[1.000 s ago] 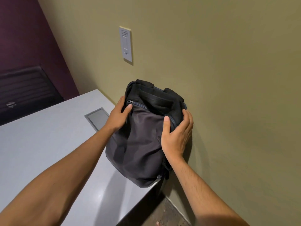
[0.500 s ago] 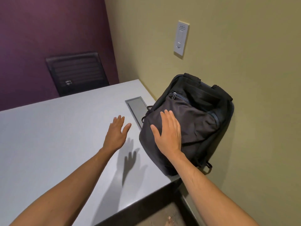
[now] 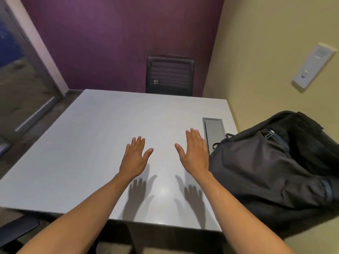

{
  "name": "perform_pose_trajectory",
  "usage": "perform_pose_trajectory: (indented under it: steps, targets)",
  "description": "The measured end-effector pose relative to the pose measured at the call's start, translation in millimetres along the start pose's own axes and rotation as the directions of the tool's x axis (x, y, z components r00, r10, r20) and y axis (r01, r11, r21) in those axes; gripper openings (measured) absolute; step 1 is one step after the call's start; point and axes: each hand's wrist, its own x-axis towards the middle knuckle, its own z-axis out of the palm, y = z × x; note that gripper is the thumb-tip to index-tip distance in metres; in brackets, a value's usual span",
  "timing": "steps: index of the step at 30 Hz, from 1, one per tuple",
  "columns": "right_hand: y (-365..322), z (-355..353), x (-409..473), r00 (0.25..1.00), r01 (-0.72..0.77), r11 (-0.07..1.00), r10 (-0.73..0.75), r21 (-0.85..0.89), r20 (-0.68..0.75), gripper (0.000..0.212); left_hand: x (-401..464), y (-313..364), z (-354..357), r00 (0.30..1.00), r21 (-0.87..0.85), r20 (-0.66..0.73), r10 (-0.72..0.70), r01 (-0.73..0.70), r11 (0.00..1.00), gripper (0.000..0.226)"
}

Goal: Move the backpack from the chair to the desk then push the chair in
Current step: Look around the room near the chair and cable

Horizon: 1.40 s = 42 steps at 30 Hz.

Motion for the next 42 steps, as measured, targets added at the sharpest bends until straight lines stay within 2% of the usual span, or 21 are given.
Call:
perform_pose_trajectory:
  steps: [7, 14, 18, 22, 28, 35, 42]
  targets:
    - [-34.2, 37.4, -6.5, 0.972, 0.185, 0.979, -0.195, 0.086, 0.131, 0.068, -69.7, -35.8, -15.4, 0.972, 0.012, -0.100, -0.214, 0.217, 0.976, 0.076]
    - [-102.1, 70.0, -36.6, 0.879, 0.400, 0.904, -0.424, 0.147, 0.217, 0.070, -153.5, -63.4, -39.2, 0.888, 0.035, -0.208, -0.410, 0.425, 0.904, 0.085]
    - [-142.5, 77.9, -63.0, 0.803, 0.504, 0.843, -0.537, 0.186, 0.258, 0.073, -210.6, -80.3, -60.9, 0.807, -0.009, -0.303, -0.507, 0.529, 0.848, 0.081]
    - [-184.2, 84.7, -94.0, 0.744, 0.571, 0.788, -0.615, 0.232, 0.260, 0.079, -267.0, -98.5, -80.2, 0.730, -0.047, -0.410, -0.547, 0.582, 0.812, 0.073]
    - [-246.8, 94.6, -165.7, 0.654, 0.644, 0.714, -0.700, 0.274, 0.285, 0.072, -363.1, -113.1, -100.4, 0.630, -0.099, -0.497, -0.596, 0.642, 0.761, 0.081]
    - [-317.6, 85.3, -277.2, 0.495, 0.748, 0.556, -0.831, 0.362, 0.252, 0.068, -495.1, -128.6, -117.4, 0.491, -0.128, -0.586, -0.645, 0.729, 0.672, 0.075]
    - [-373.1, 82.7, -380.9, 0.334, 0.818, 0.396, -0.917, 0.416, 0.217, 0.068, -628.9, -143.5, -127.5, 0.311, -0.186, -0.642, -0.701, 0.823, 0.536, 0.080]
